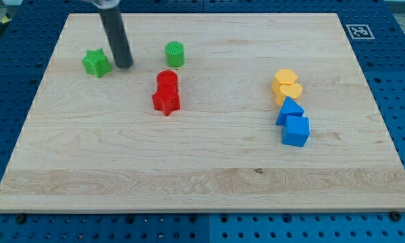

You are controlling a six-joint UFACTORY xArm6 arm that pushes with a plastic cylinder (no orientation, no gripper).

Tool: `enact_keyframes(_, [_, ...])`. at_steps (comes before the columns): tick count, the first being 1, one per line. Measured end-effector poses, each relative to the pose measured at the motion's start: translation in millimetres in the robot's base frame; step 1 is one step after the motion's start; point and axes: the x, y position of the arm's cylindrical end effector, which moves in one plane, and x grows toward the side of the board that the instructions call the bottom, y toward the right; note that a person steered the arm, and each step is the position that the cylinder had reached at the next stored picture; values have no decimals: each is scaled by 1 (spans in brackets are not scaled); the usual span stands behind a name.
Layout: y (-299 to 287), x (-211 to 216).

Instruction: Slide the green star slightly up

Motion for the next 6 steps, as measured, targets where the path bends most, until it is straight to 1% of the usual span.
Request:
enact_keyframes(1, [0, 12])
enact_keyframes(2, [-23, 19])
enact_keyframes(3, [-64, 21])
enact_keyframes(4, [-77, 21])
enact_keyframes(5, [-77, 15])
enact_keyframes(6, [-77, -43])
